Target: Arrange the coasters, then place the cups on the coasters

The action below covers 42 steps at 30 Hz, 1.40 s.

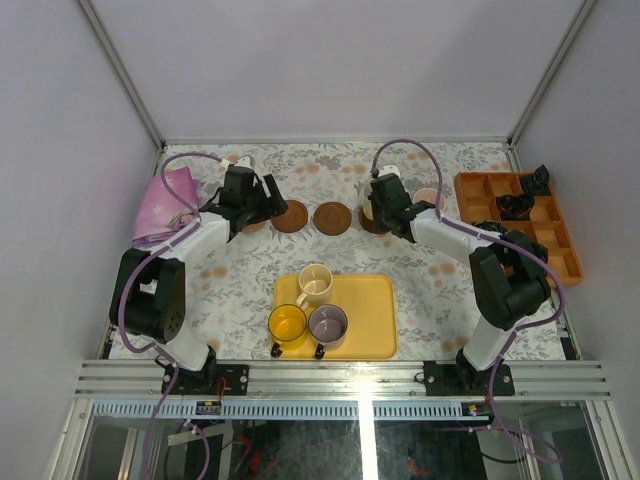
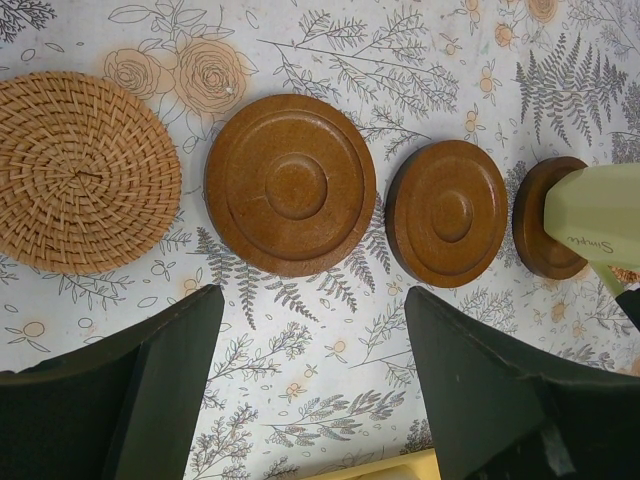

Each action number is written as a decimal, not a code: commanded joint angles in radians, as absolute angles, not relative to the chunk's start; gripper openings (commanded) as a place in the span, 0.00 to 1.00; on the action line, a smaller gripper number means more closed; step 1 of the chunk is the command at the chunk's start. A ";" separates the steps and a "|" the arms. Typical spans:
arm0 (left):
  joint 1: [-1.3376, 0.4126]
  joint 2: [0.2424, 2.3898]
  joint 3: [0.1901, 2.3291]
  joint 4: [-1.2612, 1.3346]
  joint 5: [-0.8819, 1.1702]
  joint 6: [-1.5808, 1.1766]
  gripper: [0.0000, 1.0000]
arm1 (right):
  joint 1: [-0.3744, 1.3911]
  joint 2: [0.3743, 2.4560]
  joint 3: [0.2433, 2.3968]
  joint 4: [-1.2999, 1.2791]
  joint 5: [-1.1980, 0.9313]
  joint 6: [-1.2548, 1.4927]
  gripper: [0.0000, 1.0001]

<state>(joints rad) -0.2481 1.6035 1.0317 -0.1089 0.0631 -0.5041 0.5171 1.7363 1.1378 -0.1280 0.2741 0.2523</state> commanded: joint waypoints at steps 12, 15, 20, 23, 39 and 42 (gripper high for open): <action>-0.250 1.618 1.060 -0.096 0.058 -0.486 0.74 | 0.519 1.667 1.183 -0.089 0.302 0.295 0.00; -0.251 1.620 1.061 -0.098 0.057 -0.484 0.74 | 0.519 1.636 1.180 -0.098 0.302 0.306 0.00; -0.252 1.622 1.061 -0.098 0.055 -0.485 0.74 | 0.519 1.628 1.177 -0.116 0.305 0.322 0.00; -0.251 1.625 1.060 -0.096 0.060 -0.485 0.74 | 0.520 1.624 1.165 -0.114 0.305 0.327 0.00; -0.250 1.613 1.052 -0.098 0.052 -0.485 0.74 | 0.519 1.657 1.160 -0.083 0.316 0.310 0.00; -0.250 1.613 1.052 -0.099 0.050 -0.485 0.74 | 0.519 1.680 1.159 -0.088 0.317 0.317 0.03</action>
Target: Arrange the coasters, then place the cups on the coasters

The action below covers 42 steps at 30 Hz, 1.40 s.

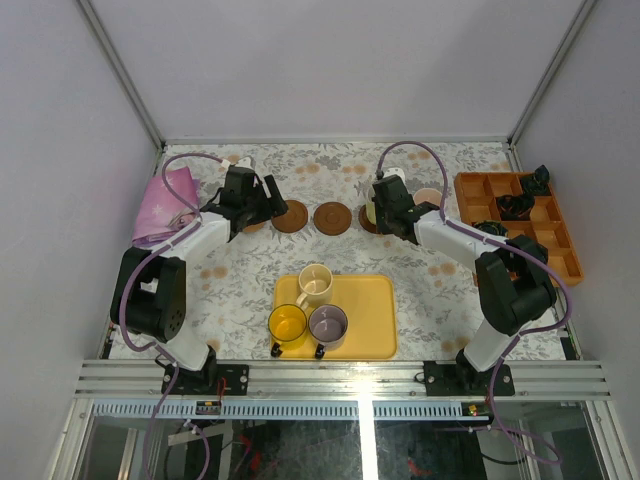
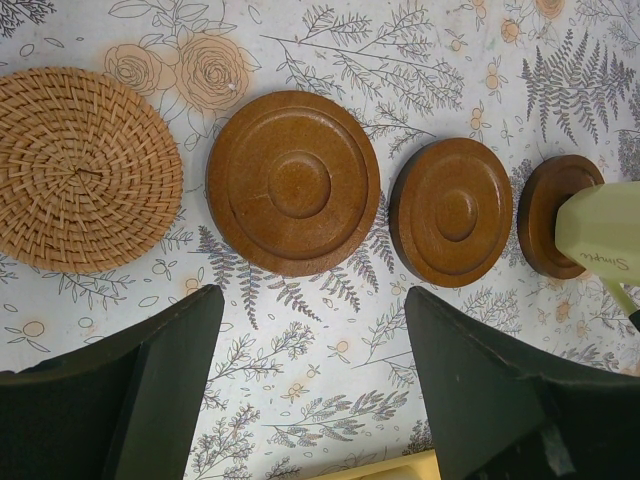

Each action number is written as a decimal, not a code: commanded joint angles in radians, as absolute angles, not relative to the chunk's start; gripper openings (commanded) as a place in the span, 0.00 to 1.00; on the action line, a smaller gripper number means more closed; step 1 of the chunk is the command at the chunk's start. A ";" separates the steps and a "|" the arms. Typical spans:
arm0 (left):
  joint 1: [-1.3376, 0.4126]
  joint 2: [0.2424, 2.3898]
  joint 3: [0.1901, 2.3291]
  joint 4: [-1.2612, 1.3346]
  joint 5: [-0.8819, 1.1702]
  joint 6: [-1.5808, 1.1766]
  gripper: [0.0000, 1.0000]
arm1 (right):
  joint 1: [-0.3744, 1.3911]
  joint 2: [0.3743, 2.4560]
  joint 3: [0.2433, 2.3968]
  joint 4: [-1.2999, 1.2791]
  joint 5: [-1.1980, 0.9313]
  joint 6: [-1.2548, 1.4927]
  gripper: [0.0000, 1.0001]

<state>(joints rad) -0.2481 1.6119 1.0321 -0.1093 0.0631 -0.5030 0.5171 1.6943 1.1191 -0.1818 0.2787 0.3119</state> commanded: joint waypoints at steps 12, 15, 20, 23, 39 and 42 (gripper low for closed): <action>-0.251 1.628 1.064 -0.099 0.055 -0.482 0.74 | 0.519 1.687 1.152 -0.097 0.309 0.331 0.39; -0.250 1.626 1.063 -0.100 0.050 -0.479 0.74 | 0.519 1.689 1.151 -0.096 0.307 0.332 0.49; -0.250 1.619 1.057 -0.102 0.045 -0.477 0.74 | 0.519 1.689 1.158 -0.104 0.303 0.335 0.62; -0.250 1.615 1.054 -0.103 0.044 -0.477 0.74 | 0.519 1.678 1.153 -0.112 0.303 0.344 0.67; -0.252 1.522 1.052 -0.156 0.070 -0.433 0.75 | 0.527 1.429 1.137 -0.182 0.316 0.335 0.92; -0.259 1.489 1.039 -0.180 0.082 -0.423 0.77 | 0.546 1.384 1.135 -0.225 0.319 0.324 0.93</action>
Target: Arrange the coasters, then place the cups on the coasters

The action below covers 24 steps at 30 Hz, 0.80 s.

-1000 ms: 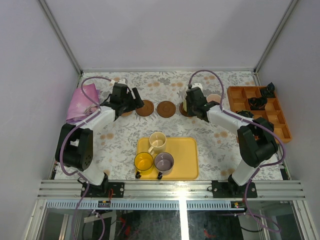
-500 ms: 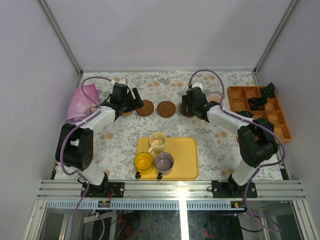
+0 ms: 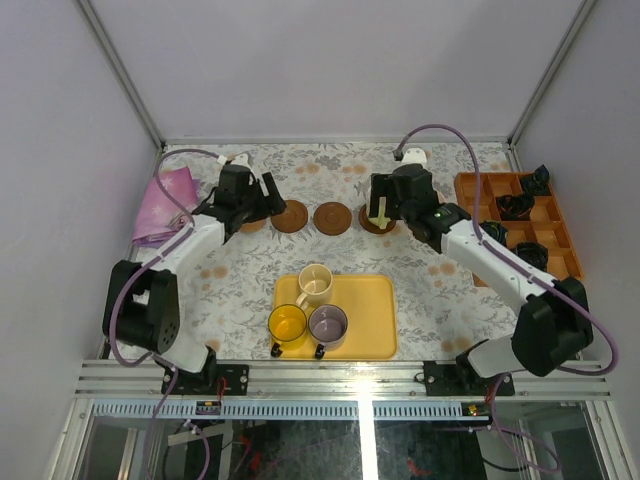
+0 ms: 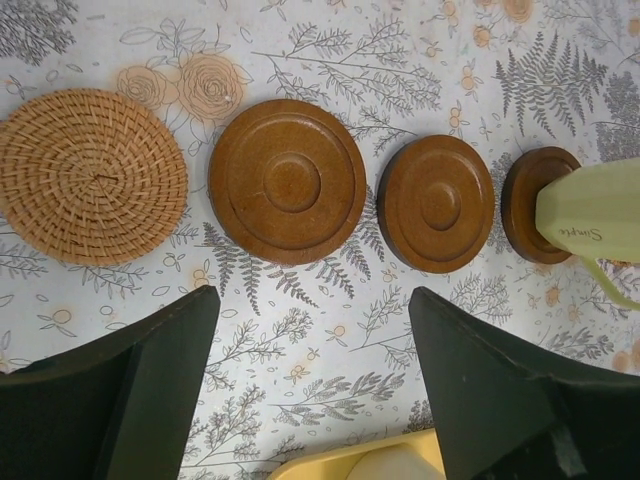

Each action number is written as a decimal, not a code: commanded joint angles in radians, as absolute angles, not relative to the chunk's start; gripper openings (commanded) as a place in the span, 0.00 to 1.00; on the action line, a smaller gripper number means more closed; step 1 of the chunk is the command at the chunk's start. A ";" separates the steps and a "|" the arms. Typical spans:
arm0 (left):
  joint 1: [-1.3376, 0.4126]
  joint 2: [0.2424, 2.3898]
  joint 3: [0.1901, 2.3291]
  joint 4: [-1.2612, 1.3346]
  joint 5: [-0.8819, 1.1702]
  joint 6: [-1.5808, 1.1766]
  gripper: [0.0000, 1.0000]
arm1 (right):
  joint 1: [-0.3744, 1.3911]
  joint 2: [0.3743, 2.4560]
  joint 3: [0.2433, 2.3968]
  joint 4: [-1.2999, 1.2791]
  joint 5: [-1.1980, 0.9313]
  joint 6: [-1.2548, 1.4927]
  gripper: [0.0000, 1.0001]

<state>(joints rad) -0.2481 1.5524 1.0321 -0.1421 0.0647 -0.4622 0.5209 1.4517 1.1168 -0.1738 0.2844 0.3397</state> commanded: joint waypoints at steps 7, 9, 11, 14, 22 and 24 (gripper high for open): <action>-0.313 1.402 0.995 -0.251 0.086 -0.413 0.88 | 0.688 1.307 1.100 -0.360 0.309 0.308 0.93; -0.336 1.380 0.981 -0.269 0.087 -0.417 0.88 | 0.743 1.288 1.077 -0.391 0.294 0.324 0.93; -0.360 1.363 0.967 -0.283 0.091 -0.421 0.88 | 0.793 1.272 1.048 -0.417 0.277 0.346 0.93; -0.401 1.341 0.944 -0.303 0.093 -0.431 0.89 | 0.849 1.256 1.004 -0.432 0.260 0.384 0.93; -0.459 1.265 0.857 -0.322 0.098 -0.486 0.86 | 0.924 1.243 0.939 -0.402 0.217 0.439 0.80; -0.470 1.237 0.840 -0.334 0.102 -0.497 0.86 | 0.937 1.241 0.927 -0.401 0.187 0.444 0.79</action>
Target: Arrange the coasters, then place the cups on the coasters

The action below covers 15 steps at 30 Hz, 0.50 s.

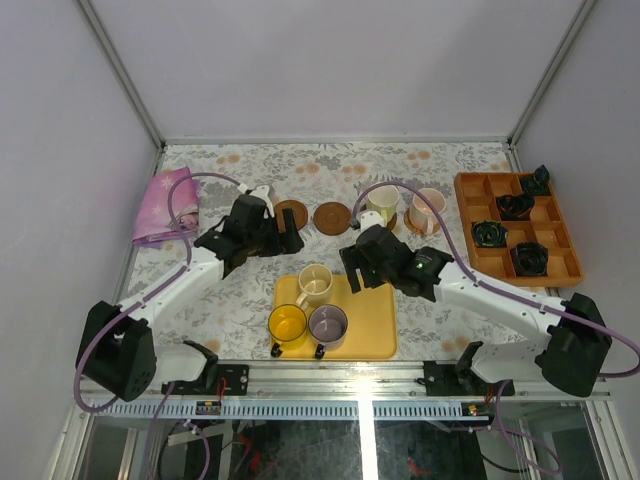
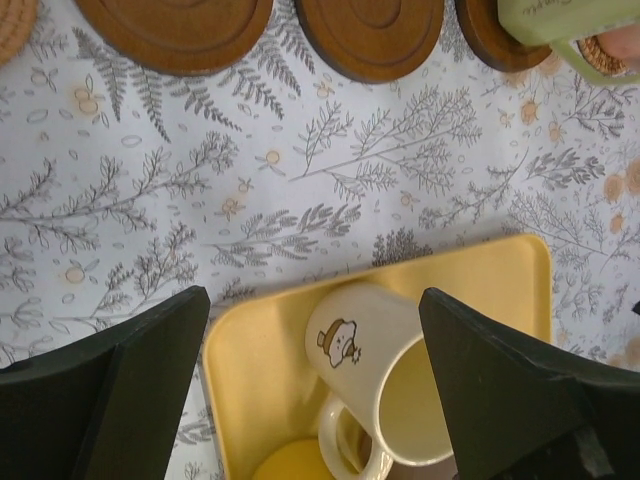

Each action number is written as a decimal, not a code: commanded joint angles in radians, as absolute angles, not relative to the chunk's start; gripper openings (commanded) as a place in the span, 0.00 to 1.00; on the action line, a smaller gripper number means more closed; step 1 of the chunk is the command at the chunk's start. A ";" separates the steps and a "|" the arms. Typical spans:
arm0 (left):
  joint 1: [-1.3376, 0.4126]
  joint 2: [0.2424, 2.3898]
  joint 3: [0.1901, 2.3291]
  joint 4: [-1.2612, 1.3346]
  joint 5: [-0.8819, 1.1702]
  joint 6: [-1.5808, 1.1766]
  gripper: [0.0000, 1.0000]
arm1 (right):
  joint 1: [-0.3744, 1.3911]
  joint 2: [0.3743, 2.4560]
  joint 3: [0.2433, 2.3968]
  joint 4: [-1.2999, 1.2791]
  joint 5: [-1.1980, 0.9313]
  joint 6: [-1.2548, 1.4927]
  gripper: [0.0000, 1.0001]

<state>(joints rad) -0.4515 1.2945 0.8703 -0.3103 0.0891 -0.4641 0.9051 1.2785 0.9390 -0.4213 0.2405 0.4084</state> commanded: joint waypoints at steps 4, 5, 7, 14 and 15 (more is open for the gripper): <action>-0.502 1.175 0.812 -0.369 0.123 -0.509 0.85 | 0.981 1.239 0.914 -0.422 0.172 0.446 0.78; -0.512 1.161 0.803 -0.377 0.127 -0.513 0.85 | 0.992 1.238 0.909 -0.431 0.171 0.447 0.78; -0.529 1.138 0.791 -0.383 0.125 -0.522 0.85 | 1.014 1.229 0.902 -0.443 0.165 0.452 0.79; -0.550 1.150 0.779 -0.362 0.099 -0.561 0.86 | 1.081 1.207 0.883 -0.480 0.098 0.459 0.79; -0.552 1.154 0.782 -0.354 0.101 -0.564 0.86 | 1.090 1.202 0.876 -0.478 0.087 0.462 0.79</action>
